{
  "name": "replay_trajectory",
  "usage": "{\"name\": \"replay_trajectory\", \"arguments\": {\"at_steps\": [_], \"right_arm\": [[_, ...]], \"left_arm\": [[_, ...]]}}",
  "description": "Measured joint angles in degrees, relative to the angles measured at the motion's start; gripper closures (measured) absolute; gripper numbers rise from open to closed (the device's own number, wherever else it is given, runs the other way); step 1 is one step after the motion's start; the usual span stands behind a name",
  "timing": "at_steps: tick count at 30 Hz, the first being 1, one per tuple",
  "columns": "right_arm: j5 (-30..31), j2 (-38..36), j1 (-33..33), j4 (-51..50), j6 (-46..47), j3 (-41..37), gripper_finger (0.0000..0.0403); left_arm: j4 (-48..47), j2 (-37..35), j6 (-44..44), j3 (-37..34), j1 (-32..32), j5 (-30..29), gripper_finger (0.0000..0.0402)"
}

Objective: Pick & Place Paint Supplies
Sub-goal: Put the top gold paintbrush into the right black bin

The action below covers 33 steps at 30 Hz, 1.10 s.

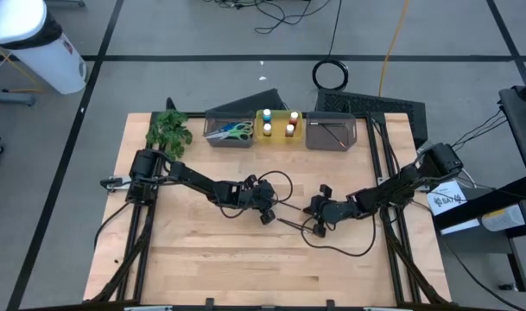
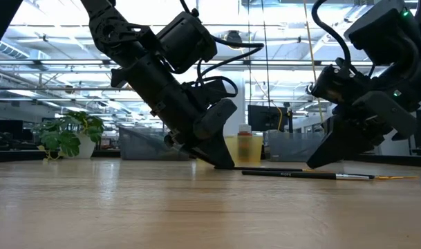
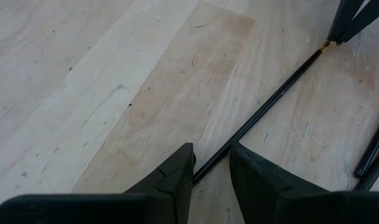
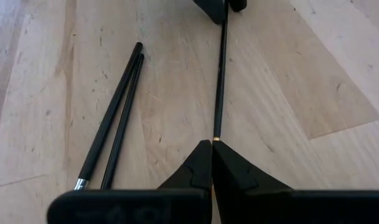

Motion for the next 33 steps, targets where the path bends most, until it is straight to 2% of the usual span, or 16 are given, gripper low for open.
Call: {"name": "replay_trajectory", "arguments": {"at_steps": [15,30,33], "right_arm": [[-0.7,-0.2,0.0,-4.9,1.5,0.1,0.0403],[-0.9,-0.1,0.0,-6.3,1.4,0.1,0.0403],[-1.1,-0.1,0.0,-6.4,1.3,0.1,0.0403]], "left_arm": [[0.4,0.0,1.0,0.0,0.0,0.0,0.0284],[2.5,-6.2,22.5,-0.2,0.9,1.6,0.0284],[3.9,-5.5,28.1,-0.1,2.3,7.0,0.0284]]}}
